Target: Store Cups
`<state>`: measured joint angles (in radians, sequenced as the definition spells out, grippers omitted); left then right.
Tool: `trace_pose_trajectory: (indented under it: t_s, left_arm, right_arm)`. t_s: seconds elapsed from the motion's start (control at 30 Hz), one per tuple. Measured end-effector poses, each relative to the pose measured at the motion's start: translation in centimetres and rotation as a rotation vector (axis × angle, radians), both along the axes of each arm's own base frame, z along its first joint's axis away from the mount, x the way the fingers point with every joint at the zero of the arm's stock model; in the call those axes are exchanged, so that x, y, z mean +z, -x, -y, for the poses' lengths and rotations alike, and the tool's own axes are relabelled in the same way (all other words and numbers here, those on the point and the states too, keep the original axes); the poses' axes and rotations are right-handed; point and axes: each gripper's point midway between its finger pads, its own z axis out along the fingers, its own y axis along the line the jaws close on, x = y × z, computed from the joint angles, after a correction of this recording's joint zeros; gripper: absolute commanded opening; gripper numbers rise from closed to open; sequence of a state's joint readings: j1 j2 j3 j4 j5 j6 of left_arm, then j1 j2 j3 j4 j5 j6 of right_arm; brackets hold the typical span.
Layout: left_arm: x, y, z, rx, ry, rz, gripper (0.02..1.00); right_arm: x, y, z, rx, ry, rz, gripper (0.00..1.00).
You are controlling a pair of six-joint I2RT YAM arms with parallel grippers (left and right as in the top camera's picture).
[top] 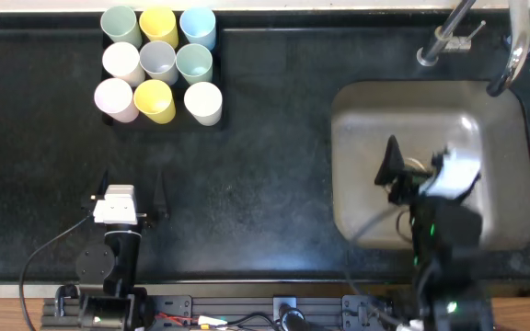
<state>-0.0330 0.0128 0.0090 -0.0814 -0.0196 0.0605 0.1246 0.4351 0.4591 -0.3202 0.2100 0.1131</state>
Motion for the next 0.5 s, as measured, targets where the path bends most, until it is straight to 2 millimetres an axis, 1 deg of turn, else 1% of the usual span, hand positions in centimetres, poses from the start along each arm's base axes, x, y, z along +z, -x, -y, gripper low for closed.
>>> trace_pose_trajectory:
  t_s: [0.1,0.2,0.3,0.5]
  left_arm:
    - [0.0,0.0,0.0,0.000,0.000,0.000,0.998]
    - [0.0,0.0,0.0,0.000,0.000,0.000,0.998]
    - [0.0,0.0,0.0,0.000,0.000,0.000,0.998]
    - [0.0,0.0,0.0,0.000,0.000,0.000,0.998]
  right_arm:
    - [-2.4,1.3,0.3,-0.008,-0.002,0.031,0.998]
    - [-3.8,1.9,0.4,-0.012,-0.003,0.047,0.998]
    - [-4.3,2.1,0.5,-0.015,-0.004,0.052,0.998]
    - [-4.1,2.1,0.5,-0.016,-0.004,0.061,0.998]
